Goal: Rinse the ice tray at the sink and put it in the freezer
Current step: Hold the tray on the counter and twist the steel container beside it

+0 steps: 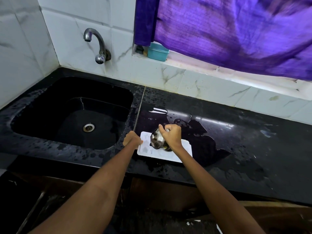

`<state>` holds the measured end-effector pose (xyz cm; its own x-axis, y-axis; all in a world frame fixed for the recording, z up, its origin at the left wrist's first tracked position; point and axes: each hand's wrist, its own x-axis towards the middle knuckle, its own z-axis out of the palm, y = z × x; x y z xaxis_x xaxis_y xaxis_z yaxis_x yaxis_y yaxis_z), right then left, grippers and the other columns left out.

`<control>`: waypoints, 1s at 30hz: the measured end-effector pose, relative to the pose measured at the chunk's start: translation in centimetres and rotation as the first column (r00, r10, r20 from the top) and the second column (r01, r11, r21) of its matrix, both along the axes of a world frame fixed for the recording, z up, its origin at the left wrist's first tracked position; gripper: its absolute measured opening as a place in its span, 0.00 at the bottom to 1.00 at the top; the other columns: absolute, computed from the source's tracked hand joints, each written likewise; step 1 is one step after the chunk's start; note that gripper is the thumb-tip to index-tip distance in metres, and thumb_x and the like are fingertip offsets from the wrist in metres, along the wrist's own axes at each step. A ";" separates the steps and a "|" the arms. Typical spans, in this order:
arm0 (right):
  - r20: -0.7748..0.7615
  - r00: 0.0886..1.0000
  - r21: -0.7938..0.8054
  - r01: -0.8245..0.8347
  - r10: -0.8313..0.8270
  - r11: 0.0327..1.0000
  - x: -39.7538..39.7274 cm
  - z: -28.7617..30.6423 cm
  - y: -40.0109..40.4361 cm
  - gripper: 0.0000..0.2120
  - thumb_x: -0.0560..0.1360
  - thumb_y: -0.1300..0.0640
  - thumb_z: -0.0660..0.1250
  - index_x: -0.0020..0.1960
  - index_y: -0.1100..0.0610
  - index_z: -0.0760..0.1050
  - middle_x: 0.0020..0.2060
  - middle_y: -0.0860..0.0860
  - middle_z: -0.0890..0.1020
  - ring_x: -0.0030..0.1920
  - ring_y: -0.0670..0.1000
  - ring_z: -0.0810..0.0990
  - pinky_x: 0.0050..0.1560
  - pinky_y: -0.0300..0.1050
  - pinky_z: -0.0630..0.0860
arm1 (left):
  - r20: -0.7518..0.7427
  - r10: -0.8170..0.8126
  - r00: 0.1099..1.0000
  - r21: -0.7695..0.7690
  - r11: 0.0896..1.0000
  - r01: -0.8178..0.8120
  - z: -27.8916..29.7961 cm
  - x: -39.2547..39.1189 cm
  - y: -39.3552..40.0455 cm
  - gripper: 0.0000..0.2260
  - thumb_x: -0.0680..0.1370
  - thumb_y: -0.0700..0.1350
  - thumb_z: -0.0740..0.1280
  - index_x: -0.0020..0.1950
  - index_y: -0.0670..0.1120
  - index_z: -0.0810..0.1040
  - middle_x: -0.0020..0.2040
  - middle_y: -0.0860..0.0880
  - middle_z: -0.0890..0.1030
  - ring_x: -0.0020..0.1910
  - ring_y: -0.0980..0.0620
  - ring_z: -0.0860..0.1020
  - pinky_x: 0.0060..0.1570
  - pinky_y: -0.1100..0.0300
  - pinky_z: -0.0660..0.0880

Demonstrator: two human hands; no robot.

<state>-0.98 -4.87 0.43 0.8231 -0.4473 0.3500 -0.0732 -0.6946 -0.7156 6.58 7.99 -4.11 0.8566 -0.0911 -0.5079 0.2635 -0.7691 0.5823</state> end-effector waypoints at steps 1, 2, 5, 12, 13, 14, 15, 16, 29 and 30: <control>0.007 1.000 -0.025 -0.012 0.012 1.000 0.1 0.0 0.1 0.32 0.70 0.64 0.70 0.24 0.50 0.48 0.19 0.45 0.53 0.21 0.45 0.53 0.27 0.36 0.54 | 0.015 -0.002 1.000 0.017 1.000 0.002 0.0 0.0 0.0 0.24 0.75 0.43 0.72 0.67 0.38 0.70 0.67 0.40 0.75 0.65 0.42 0.76 0.62 0.51 0.75; 0.011 1.000 -0.052 -0.026 0.027 0.998 0.1 0.0 0.1 0.33 0.70 0.64 0.70 0.24 0.50 0.48 0.19 0.45 0.53 0.22 0.45 0.53 0.27 0.36 0.55 | 0.028 -0.003 1.000 0.030 1.000 0.002 0.0 0.0 0.0 0.25 0.75 0.44 0.72 0.68 0.39 0.69 0.68 0.40 0.74 0.66 0.42 0.74 0.63 0.51 0.74; -0.009 0.999 -0.107 -0.054 0.053 0.993 0.3 0.1 0.2 0.33 0.71 0.63 0.69 0.23 0.49 0.48 0.18 0.45 0.53 0.24 0.51 0.57 0.32 0.38 0.61 | 0.034 -0.005 0.999 0.039 0.999 0.004 -0.1 -0.1 0.0 0.25 0.74 0.44 0.72 0.68 0.39 0.69 0.68 0.41 0.74 0.66 0.42 0.74 0.63 0.51 0.74; -0.001 0.996 -0.118 -0.086 0.086 0.989 0.5 0.2 0.0 0.33 0.70 0.64 0.70 0.22 0.49 0.47 0.17 0.43 0.53 0.23 0.50 0.56 0.32 0.29 0.56 | 0.020 0.001 1.000 0.001 1.000 -0.001 -0.1 0.0 0.1 0.25 0.74 0.43 0.72 0.67 0.39 0.69 0.67 0.41 0.75 0.64 0.42 0.77 0.60 0.49 0.76; -0.002 0.996 -0.121 -0.086 0.086 0.989 0.5 0.1 0.0 0.33 0.70 0.64 0.70 0.22 0.49 0.48 0.17 0.43 0.53 0.23 0.50 0.56 0.30 0.30 0.55 | 0.024 -0.001 1.000 0.009 1.000 0.001 -0.1 0.0 0.1 0.25 0.74 0.43 0.72 0.67 0.39 0.69 0.67 0.41 0.75 0.64 0.43 0.77 0.61 0.50 0.76; -0.001 0.996 -0.125 -0.084 0.085 0.989 0.4 0.1 0.0 0.33 0.70 0.64 0.70 0.22 0.49 0.47 0.17 0.43 0.53 0.23 0.50 0.56 0.29 0.30 0.55 | 0.029 -0.004 1.000 0.017 1.000 0.003 -0.1 0.0 0.1 0.25 0.74 0.44 0.72 0.67 0.39 0.69 0.67 0.41 0.75 0.64 0.43 0.77 0.61 0.50 0.76; 0.003 0.997 -0.127 -0.082 0.083 0.988 0.4 0.1 0.0 0.33 0.70 0.64 0.70 0.23 0.49 0.47 0.17 0.43 0.53 0.22 0.50 0.55 0.28 0.29 0.56 | 0.031 -0.006 1.000 0.021 1.000 0.005 -0.1 -0.1 0.1 0.25 0.74 0.44 0.72 0.67 0.39 0.69 0.67 0.41 0.75 0.63 0.43 0.77 0.61 0.50 0.76; 0.011 0.997 -0.126 -0.080 0.082 0.989 0.3 0.1 0.0 0.34 0.70 0.64 0.70 0.23 0.49 0.47 0.17 0.43 0.53 0.22 0.49 0.54 0.27 0.30 0.58 | 0.029 -0.006 1.000 0.017 1.000 0.005 -0.1 -0.1 0.1 0.24 0.74 0.44 0.72 0.67 0.39 0.70 0.67 0.41 0.75 0.63 0.43 0.77 0.60 0.50 0.77; -0.008 0.997 0.144 0.083 -0.082 0.986 -0.9 0.1 -3.2 0.32 0.69 0.65 0.71 0.22 0.50 0.51 0.19 0.45 0.55 0.23 0.44 0.54 0.26 0.37 0.56 | 0.019 -0.005 1.000 0.009 1.000 0.005 0.1 -0.3 0.0 0.24 0.74 0.44 0.72 0.67 0.37 0.72 0.66 0.40 0.76 0.62 0.41 0.78 0.59 0.49 0.77; -0.012 0.997 0.122 0.077 -0.076 0.990 -1.1 0.1 -3.4 0.32 0.69 0.65 0.71 0.22 0.50 0.50 0.19 0.45 0.55 0.23 0.45 0.53 0.26 0.37 0.56 | 0.025 -0.011 1.000 0.026 1.000 0.010 0.2 -0.3 0.0 0.24 0.74 0.44 0.72 0.67 0.38 0.71 0.66 0.40 0.76 0.63 0.41 0.77 0.60 0.50 0.76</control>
